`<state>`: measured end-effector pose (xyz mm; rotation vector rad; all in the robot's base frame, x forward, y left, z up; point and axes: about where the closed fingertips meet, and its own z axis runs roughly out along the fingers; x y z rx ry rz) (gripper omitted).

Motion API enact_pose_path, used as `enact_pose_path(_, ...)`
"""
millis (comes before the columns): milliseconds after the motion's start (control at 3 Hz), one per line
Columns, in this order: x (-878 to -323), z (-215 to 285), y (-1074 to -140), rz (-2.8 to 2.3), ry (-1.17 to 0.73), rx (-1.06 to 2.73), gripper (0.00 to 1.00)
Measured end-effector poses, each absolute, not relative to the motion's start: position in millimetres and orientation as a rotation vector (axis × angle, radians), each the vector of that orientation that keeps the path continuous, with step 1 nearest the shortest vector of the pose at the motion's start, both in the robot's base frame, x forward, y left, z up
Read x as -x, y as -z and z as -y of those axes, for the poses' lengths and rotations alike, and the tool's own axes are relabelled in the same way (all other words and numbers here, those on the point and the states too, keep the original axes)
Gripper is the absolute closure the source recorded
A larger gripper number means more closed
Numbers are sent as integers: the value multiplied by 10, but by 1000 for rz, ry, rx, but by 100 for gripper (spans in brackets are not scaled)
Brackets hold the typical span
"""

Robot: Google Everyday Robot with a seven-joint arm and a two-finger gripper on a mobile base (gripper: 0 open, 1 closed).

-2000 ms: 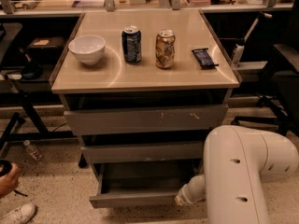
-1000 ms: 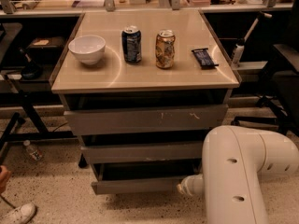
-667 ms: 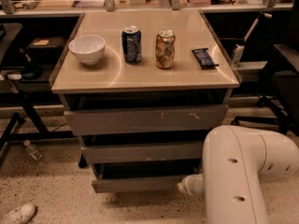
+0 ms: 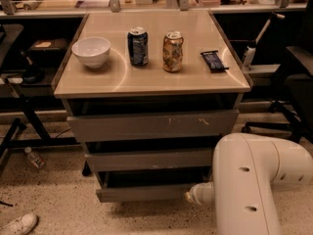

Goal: Close bottom drawer

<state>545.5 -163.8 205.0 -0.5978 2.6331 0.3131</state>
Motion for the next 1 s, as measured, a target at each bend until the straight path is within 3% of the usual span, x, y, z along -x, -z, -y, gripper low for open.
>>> enact_pose_path(1000,-5503,1697,-1700,-2655,-260,558,100)
